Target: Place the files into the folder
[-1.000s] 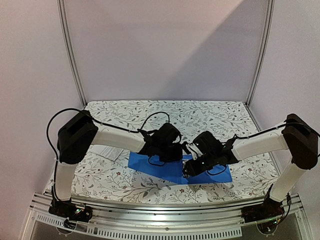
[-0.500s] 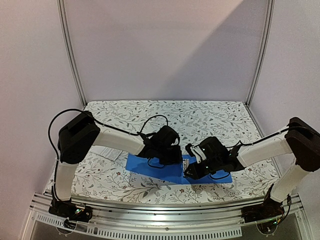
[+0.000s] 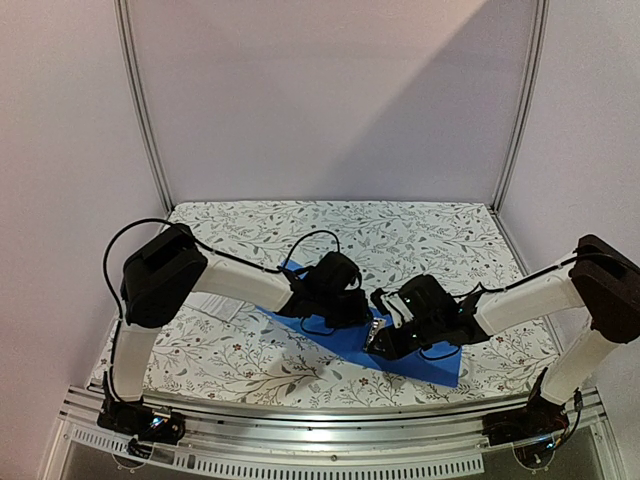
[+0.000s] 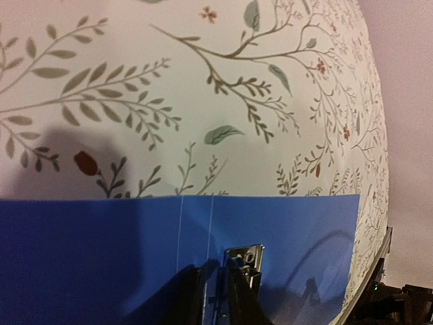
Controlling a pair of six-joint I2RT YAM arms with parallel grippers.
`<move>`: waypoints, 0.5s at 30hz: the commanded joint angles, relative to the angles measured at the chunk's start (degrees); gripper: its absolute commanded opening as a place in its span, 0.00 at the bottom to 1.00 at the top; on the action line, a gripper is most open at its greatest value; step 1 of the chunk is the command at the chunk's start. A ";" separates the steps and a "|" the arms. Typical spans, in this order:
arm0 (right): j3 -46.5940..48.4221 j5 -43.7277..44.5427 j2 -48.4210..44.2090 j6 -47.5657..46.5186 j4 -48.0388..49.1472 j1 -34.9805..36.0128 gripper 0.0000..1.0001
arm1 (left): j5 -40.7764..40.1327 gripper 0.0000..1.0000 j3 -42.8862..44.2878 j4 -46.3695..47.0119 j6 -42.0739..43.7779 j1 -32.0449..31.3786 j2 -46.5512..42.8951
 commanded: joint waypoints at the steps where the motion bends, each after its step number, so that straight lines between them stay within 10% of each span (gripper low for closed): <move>1: -1.11 1.71 1.53 -0.41 -2.78 0.30 0.27 | 1.41 0.17 -2.50 3.07 -1.16 0.05 0.83; 15: -0.26 2.16 1.49 -0.80 -3.80 0.28 0.27 | -2.74 0.14 8.29 -13.14 5.72 -0.32 6.34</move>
